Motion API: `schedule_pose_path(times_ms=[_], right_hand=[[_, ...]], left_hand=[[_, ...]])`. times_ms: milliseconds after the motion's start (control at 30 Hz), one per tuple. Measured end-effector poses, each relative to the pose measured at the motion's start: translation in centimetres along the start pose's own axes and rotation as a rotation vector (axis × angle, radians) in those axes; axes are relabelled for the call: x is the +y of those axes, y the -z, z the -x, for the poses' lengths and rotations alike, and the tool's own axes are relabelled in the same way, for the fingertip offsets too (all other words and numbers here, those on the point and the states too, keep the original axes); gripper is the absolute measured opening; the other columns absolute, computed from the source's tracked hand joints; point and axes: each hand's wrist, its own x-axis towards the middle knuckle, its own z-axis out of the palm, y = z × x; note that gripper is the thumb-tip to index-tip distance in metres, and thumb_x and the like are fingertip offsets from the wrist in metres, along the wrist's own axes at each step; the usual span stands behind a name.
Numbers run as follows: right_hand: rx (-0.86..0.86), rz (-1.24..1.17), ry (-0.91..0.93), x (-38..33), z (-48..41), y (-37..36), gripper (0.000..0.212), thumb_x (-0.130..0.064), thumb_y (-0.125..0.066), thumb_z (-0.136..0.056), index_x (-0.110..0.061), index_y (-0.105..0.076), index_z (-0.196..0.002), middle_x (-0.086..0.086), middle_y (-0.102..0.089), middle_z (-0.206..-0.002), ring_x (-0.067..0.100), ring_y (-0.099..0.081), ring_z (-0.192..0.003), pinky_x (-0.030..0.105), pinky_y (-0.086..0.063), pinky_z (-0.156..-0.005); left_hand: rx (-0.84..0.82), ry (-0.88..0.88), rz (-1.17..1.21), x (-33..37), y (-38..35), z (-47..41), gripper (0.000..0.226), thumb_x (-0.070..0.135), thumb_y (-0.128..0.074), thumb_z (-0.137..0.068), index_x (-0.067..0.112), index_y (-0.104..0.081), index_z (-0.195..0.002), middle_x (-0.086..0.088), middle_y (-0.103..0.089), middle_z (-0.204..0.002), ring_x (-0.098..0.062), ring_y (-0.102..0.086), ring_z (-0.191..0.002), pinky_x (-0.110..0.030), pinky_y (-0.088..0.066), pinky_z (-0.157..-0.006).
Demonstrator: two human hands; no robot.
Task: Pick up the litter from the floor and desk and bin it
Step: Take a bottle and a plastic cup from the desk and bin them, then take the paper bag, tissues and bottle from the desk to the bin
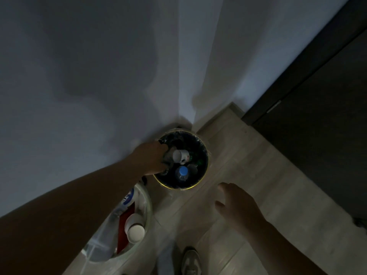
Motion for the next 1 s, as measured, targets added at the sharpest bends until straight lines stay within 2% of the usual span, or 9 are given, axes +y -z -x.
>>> schedule_pose_path(times_ms=[233, 333, 367, 433, 533, 600, 667, 800, 1000], right_hand=[[0.061, 0.033, 0.018, -4.7, 4.8, 6.2, 0.039, -0.035, -0.053, -0.093, -0.021, -0.045, -0.129, 0.001, -0.053, -0.125, 0.016, -0.053, -0.115, 0.027, -0.044, -0.089], [0.117, 0.031, 0.043, -7.0, 7.7, 10.4, 0.034, -0.034, -0.053, -0.092, -0.023, -0.048, -0.123, 0.000, -0.054, -0.119, 0.015, -0.055, -0.109, 0.025, -0.043, -0.080], [0.141, 0.034, 0.060, -7.9, 8.7, 12.0, 0.037, -0.035, -0.053, -0.092, -0.023, -0.047, -0.126, 0.000, -0.053, -0.122, 0.015, -0.054, -0.112, 0.025, -0.044, -0.084], [0.184, 0.040, 0.094, -9.5, 11.1, 15.4, 0.047, -0.036, -0.053, -0.093, -0.022, -0.041, -0.137, 0.001, -0.049, -0.132, 0.016, -0.049, -0.122, 0.028, -0.043, -0.098], [0.283, 0.081, 0.138, -12.2, 14.9, 20.7, 0.046, -0.036, -0.049, -0.096, -0.020, -0.041, -0.137, 0.000, -0.047, -0.136, 0.017, -0.045, -0.127, 0.027, -0.036, -0.103], [0.344, 0.091, 0.172, -14.1, 17.8, 24.5, 0.041, -0.033, -0.049, -0.096, -0.017, -0.044, -0.134, 0.000, -0.050, -0.133, 0.015, -0.048, -0.123, 0.026, -0.035, -0.104], [0.403, 0.041, 0.227, -16.2, 21.2, 28.8, 0.048, -0.031, -0.053, -0.096, -0.017, -0.040, -0.140, 0.000, -0.048, -0.134, 0.015, -0.047, -0.124, 0.027, -0.035, -0.107], [0.563, 0.063, 0.340, -20.6, 28.5, 37.5, 0.055, -0.037, -0.054, -0.095, -0.022, -0.035, -0.144, -0.003, -0.046, -0.138, 0.011, -0.046, -0.125, 0.019, -0.036, -0.104], [0.871, 0.097, 0.516, -28.0, 39.9, 47.9, 0.049, -0.039, -0.059, -0.091, -0.026, -0.045, -0.137, -0.005, -0.054, -0.129, 0.011, -0.052, -0.116, 0.022, -0.040, -0.097]], left_hand=[[0.085, -0.007, -0.041, -1.9, 9.1, 6.9, 0.049, 0.038, -0.055, -0.088, 0.017, -0.047, -0.132, -0.009, -0.053, -0.126, -0.028, -0.054, -0.115, -0.036, -0.044, -0.096], [0.115, -0.018, -0.026, -2.2, 13.6, 11.4, 0.073, 0.058, -0.039, -0.080, 0.014, -0.043, -0.138, -0.010, -0.050, -0.132, -0.027, -0.051, -0.120, -0.031, -0.040, -0.099], [0.123, -0.033, -0.019, -2.3, 15.2, 12.9, 0.075, 0.060, -0.039, -0.079, 0.015, -0.042, -0.139, -0.010, -0.050, -0.133, -0.026, -0.051, -0.120, -0.029, -0.040, -0.098], [0.142, -0.059, -0.005, -2.8, 18.5, 16.0, 0.063, 0.047, -0.052, -0.088, 0.016, -0.039, -0.141, -0.008, -0.049, -0.135, -0.025, -0.049, -0.121, -0.028, -0.039, -0.098], [0.262, -0.103, -0.002, -3.4, 24.4, 21.1, 0.058, 0.039, -0.059, -0.088, 0.019, -0.043, -0.140, -0.003, -0.054, -0.131, -0.019, -0.052, -0.118, -0.026, -0.039, -0.097], [0.355, -0.115, -0.043, -3.7, 28.5, 25.1, 0.058, 0.043, -0.058, -0.087, 0.021, -0.045, -0.139, -0.001, -0.056, -0.129, -0.018, -0.053, -0.118, -0.025, -0.040, -0.098], [0.449, -0.126, -0.067, -3.9, 32.7, 29.4, 0.065, 0.052, -0.051, -0.081, 0.022, -0.047, -0.138, 0.000, -0.056, -0.131, -0.017, -0.054, -0.119, -0.025, -0.039, -0.100], [0.600, -0.127, -0.153, -4.1, 41.1, 38.5, 0.060, 0.049, -0.053, -0.088, 0.025, -0.041, -0.141, 0.003, -0.049, -0.138, -0.014, -0.048, -0.126, -0.024, -0.036, -0.105], [0.877, -0.095, -0.224, -3.6, 51.5, 52.9, 0.057, 0.047, -0.054, -0.090, 0.028, -0.040, -0.141, 0.008, -0.046, -0.140, -0.010, -0.047, -0.125, -0.019, -0.032, -0.103]])
